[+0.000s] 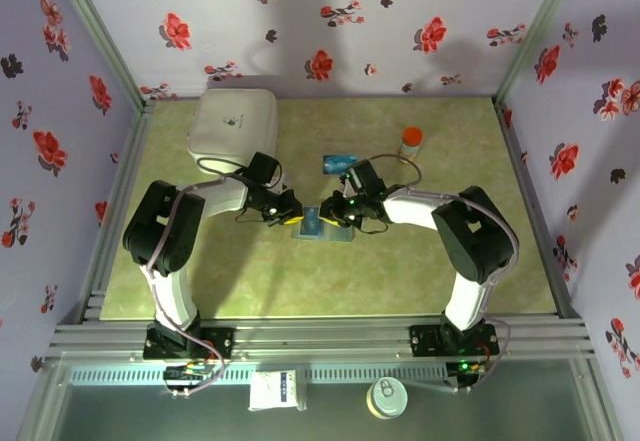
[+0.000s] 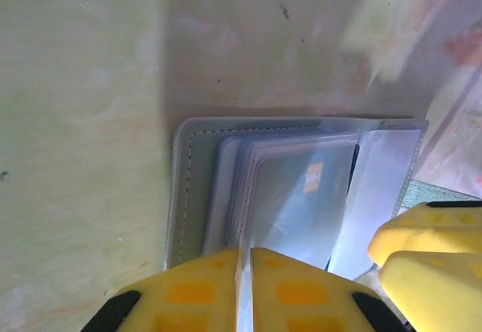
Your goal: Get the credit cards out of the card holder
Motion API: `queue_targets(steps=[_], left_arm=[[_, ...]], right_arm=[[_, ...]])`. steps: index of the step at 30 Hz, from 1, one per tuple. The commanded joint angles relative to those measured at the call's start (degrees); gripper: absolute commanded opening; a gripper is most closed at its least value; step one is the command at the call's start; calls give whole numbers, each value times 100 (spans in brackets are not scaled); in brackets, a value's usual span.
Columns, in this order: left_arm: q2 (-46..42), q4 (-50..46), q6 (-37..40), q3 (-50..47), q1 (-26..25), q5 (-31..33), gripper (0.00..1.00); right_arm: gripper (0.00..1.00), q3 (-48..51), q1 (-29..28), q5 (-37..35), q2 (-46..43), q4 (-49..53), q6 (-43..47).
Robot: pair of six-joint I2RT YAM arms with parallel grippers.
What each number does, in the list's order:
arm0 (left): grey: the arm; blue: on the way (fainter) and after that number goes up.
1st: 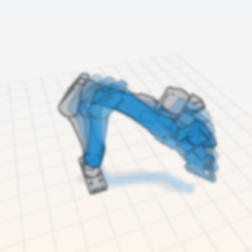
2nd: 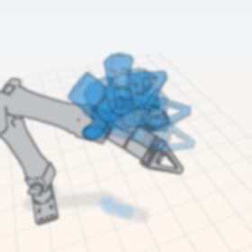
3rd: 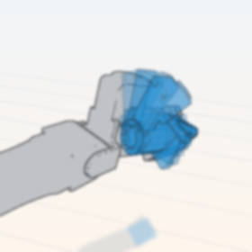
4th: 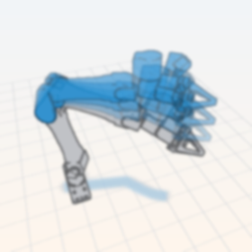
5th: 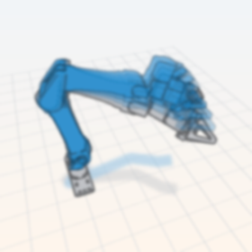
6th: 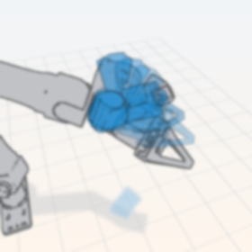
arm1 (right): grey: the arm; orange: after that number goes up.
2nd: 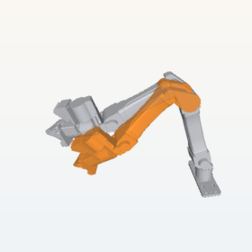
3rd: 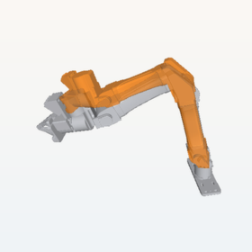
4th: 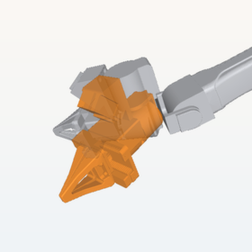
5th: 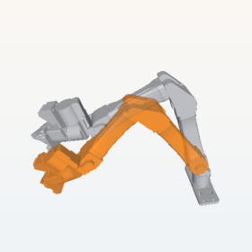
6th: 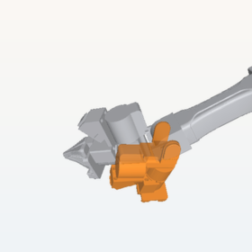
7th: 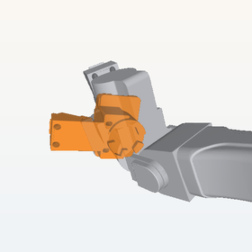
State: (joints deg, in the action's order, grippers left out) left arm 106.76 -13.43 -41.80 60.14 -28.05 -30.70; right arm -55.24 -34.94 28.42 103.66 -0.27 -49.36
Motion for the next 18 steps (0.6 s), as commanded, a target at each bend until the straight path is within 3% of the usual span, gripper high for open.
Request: queue_targets(steps=[1, 18], left_arm=[[115, -61, 108, -116, 44, -12, 12], [71, -98, 104, -107, 75, 11, 10]], right_arm=[[24, -176, -70, 153, 136, -158, -82], [21, -405, -110, 78, 470, 142, 57]])
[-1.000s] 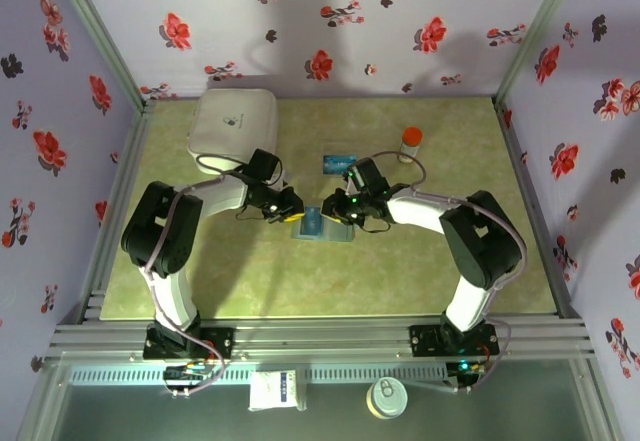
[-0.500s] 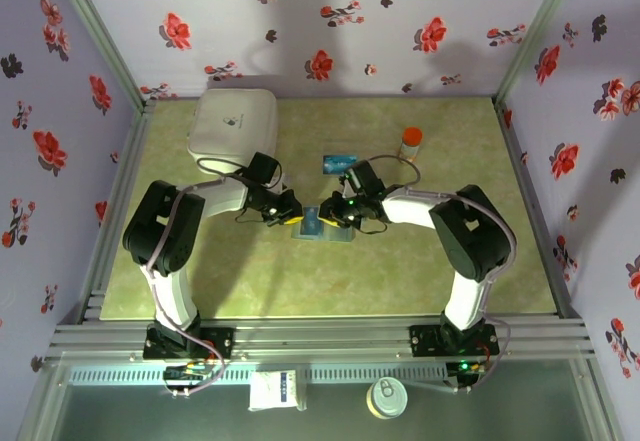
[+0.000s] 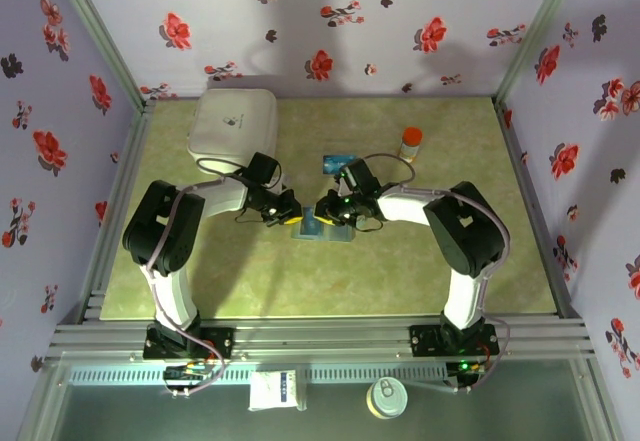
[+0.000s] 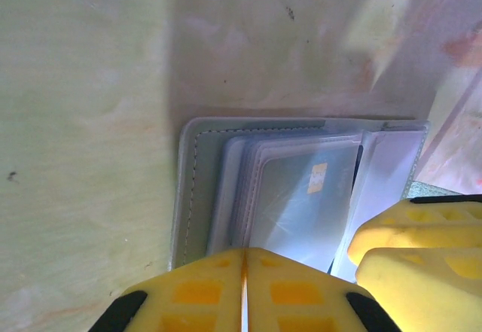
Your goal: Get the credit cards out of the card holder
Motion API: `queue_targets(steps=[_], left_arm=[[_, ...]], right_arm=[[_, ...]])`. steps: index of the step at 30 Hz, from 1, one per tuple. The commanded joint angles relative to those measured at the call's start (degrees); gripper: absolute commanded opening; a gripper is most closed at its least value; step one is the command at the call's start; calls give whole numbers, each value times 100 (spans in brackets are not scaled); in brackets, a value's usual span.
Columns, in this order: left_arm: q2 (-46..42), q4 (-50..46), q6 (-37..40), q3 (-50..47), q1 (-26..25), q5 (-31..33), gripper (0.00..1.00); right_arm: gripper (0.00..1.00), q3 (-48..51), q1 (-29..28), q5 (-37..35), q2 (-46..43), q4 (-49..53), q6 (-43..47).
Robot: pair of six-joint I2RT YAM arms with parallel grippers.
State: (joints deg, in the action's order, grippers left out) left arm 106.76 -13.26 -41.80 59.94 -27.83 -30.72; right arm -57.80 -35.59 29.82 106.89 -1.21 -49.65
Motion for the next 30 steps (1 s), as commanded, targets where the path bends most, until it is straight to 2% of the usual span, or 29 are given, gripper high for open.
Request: queue_targets(steps=[1, 11, 30], left_arm=[[65, -100, 102, -97, 59, 13, 10], [81, -101, 105, -97, 63, 13, 10], [-217, -336, 154, 144, 70, 53, 10]], right_arm=[[22, -144, -40, -78, 158, 260, 103], [22, -232, -70, -570, 28, 972, 420], [24, -157, -61, -743, -437, 1062, 543]])
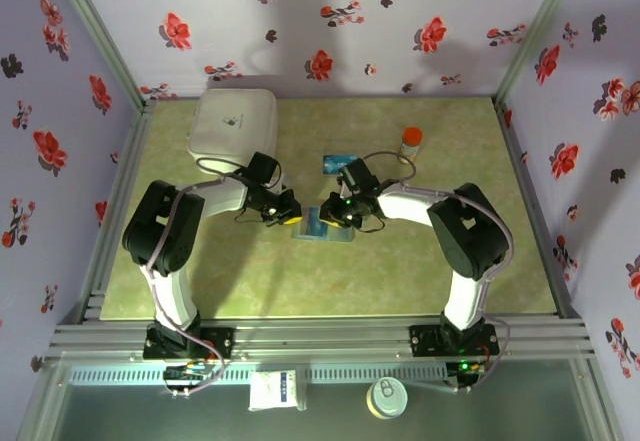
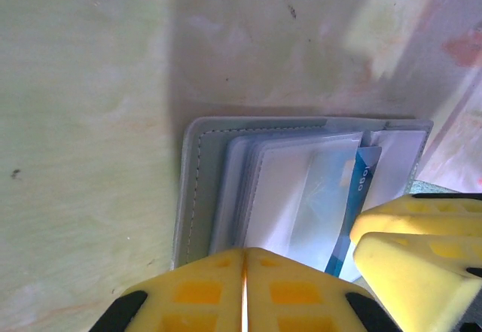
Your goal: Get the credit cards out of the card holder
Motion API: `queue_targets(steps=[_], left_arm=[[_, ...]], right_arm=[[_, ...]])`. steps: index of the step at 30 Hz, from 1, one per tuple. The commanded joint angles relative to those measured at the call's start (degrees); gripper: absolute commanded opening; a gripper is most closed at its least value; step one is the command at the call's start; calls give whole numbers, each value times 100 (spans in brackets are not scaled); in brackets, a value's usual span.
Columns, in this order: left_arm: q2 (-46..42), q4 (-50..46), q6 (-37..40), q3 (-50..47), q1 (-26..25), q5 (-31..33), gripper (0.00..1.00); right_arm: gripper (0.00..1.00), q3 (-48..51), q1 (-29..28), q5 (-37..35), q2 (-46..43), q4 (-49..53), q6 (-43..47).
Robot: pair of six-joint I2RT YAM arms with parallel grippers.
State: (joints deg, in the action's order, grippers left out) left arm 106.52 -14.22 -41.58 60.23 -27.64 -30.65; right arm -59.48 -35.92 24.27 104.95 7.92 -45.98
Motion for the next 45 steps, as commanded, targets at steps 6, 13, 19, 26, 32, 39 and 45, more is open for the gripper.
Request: queue_targets(steps=[6, 13, 19, 26, 32, 39, 45], left_arm=[[-347, -370, 158, 195, 33, 20, 9], [-167, -626, 283, 526, -221, 18, 6], [63, -783, 393, 665, -339, 191, 2], [265, -746, 409, 709, -443, 118, 0], [305, -835, 448, 641, -449, 348, 0], [228, -798, 407, 569, -453, 401, 0], [264, -816, 388, 569, -451, 425, 0]], right_arm=[[25, 137, -15, -257, -411, 96, 158], [26, 326, 83, -159, -498, -118, 6], [26, 499, 164, 63, -493, -392, -139], [27, 612, 191, 217, -376, -612, -223], [28, 640, 191, 276, -275, -738, -274], [28, 660, 191, 352, -136, -783, -263], [28, 685, 191, 394, -61, -887, -300]])
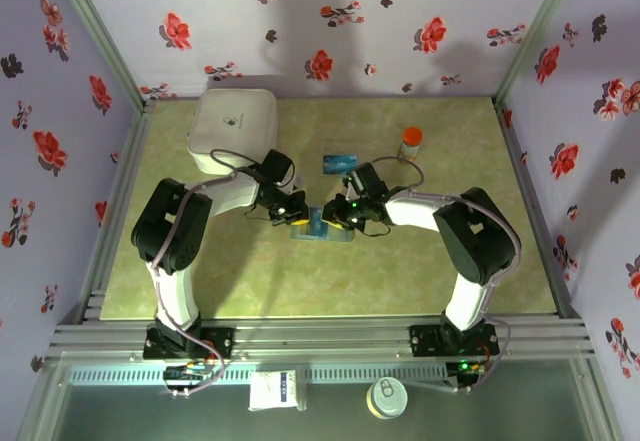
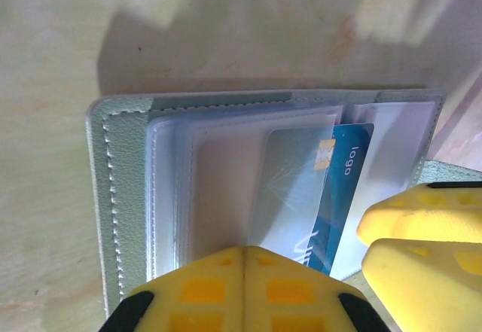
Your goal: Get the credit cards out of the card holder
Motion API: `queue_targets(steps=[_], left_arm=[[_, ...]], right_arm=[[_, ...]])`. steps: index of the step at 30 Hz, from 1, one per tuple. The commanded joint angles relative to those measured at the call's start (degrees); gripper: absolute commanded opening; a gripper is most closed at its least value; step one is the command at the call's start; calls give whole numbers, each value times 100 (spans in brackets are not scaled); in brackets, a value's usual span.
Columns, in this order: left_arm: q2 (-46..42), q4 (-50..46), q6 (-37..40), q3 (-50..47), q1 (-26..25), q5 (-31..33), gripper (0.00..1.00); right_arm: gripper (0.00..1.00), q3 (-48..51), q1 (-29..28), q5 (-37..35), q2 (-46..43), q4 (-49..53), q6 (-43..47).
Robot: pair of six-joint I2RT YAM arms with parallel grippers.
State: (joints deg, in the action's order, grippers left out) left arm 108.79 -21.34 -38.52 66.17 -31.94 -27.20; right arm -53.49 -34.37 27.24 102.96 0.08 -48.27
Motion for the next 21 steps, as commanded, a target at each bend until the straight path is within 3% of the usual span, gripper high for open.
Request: queue_targets(steps=[1, 21], left_arm=[[45, -104, 75, -34, -22, 91, 0], [148, -239, 133, -25, -25, 144, 0]], right_arm=[[28, 91, 36, 105, 146, -104, -73], [22, 197, 49, 325, 231, -689, -235]])
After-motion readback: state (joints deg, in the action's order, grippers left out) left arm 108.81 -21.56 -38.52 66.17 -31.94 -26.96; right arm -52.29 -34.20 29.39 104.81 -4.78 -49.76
